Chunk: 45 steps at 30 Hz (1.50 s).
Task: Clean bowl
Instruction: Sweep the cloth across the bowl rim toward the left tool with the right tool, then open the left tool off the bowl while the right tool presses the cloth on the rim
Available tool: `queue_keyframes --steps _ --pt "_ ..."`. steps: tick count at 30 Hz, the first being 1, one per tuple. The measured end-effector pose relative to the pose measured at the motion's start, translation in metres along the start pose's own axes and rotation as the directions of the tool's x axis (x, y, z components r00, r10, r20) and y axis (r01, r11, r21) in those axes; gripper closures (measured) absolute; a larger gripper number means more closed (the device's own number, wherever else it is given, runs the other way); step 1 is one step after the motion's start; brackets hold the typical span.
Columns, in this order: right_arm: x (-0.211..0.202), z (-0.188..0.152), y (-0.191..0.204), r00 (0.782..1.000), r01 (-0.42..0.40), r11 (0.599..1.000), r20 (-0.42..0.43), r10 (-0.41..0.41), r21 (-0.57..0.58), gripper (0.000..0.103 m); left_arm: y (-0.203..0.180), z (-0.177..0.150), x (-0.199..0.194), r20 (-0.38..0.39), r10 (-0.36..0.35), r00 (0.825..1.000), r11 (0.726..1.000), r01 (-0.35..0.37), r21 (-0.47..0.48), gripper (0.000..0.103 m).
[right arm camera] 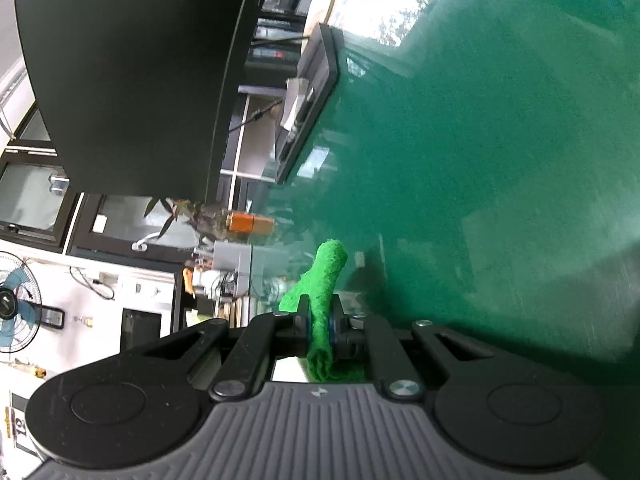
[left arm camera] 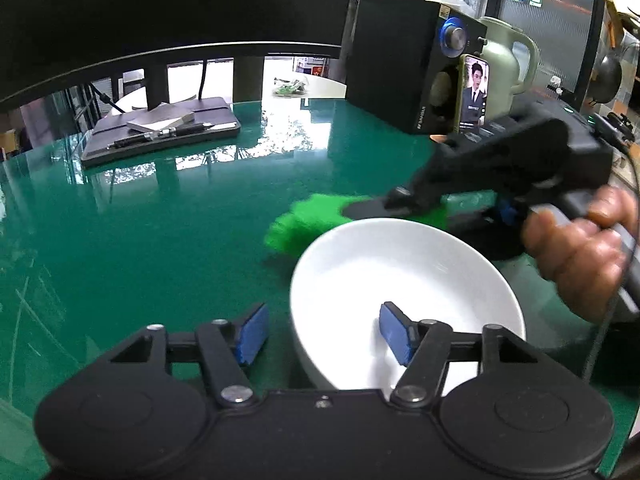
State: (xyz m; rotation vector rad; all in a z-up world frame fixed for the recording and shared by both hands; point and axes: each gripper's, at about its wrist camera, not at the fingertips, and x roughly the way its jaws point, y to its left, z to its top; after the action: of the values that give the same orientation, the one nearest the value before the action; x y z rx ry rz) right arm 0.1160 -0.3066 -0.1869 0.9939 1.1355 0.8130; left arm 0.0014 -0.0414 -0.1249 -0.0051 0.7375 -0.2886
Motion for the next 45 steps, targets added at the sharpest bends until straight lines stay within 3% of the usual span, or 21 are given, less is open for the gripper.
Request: queue_keyframes --steps 8,14,15,18,23,27,34,40,45 --pt "-0.050 -0.022 -0.009 0.996 -0.063 0.997 0.064 0.061 0.041 0.094 0.004 0.009 0.015 -0.005 -0.114 0.993 0.989 0.114 0.089 0.049" --pt "-0.016 0.001 -0.001 0.996 -0.042 0.998 0.079 0.038 0.046 0.094 0.004 0.007 0.015 -0.003 -0.131 0.991 0.986 0.131 0.103 0.048" --pt "-0.007 0.005 0.001 0.997 -0.037 0.999 0.074 0.035 0.038 0.094 0.005 0.007 0.016 0.000 -0.135 0.991 0.985 0.134 0.105 0.043" --pt "0.013 0.013 0.008 0.995 -0.040 0.999 0.088 0.040 -0.003 0.094 0.012 0.009 0.026 0.008 -0.072 0.997 0.989 0.071 0.128 0.000" --pt "0.016 0.013 -0.013 0.983 -0.117 0.993 0.140 0.116 0.003 0.094 0.019 0.013 0.033 0.025 -0.112 0.993 0.980 0.106 0.167 0.000" --pt "0.018 0.016 -0.019 0.988 -0.076 0.997 0.132 0.075 0.006 0.094 0.027 0.014 0.038 0.026 -0.158 0.987 0.977 0.153 0.147 0.000" --pt "0.023 0.012 -0.008 0.991 -0.003 0.991 0.132 0.021 -0.134 0.098 0.033 0.018 0.043 0.027 -0.187 0.982 0.973 0.182 0.139 0.000" --pt "0.028 0.009 0.002 0.990 0.053 0.971 0.138 -0.020 -0.235 0.100 0.029 0.019 0.045 0.022 -0.175 0.984 0.972 0.170 0.160 0.000" --pt "0.029 0.010 0.002 0.990 0.056 0.969 0.141 -0.023 -0.239 0.100 0.029 0.019 0.045 0.021 -0.175 0.984 0.972 0.169 0.161 0.000"
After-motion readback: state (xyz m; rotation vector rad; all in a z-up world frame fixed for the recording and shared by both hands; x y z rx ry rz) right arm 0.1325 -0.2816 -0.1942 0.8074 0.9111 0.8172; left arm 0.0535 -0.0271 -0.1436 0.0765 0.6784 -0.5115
